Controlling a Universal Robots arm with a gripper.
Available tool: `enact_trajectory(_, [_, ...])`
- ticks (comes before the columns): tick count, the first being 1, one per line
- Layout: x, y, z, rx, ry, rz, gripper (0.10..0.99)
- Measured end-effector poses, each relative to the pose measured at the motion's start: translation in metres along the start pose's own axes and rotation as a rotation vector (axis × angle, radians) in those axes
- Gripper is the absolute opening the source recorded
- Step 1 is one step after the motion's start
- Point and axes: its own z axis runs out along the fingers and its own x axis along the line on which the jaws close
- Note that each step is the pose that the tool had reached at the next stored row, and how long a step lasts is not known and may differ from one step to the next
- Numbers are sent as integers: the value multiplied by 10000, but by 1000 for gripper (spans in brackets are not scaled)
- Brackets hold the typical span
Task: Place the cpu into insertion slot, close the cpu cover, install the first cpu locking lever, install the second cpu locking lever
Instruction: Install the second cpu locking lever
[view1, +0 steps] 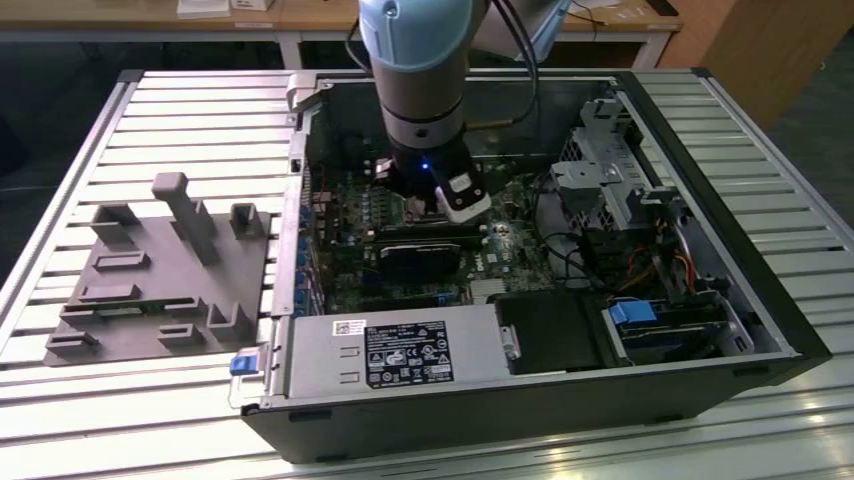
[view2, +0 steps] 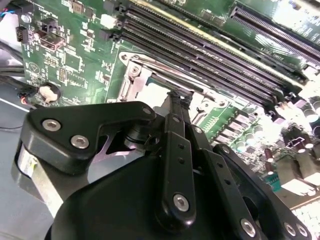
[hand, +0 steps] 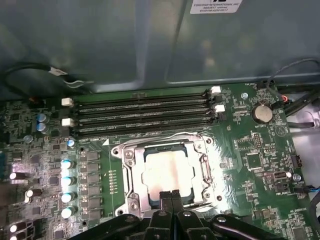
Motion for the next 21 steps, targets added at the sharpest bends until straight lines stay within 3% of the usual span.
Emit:
enact_trajectory(4, [-4,71,21,416,-50,-57,102])
enact_trajectory(6, [-10,112,33,565,-67,-77,102])
enact_trajectory(12, [-1,277,80,684,-82,-93,102])
enact_trajectory(21, [0,309,77,775,-69,-101,102])
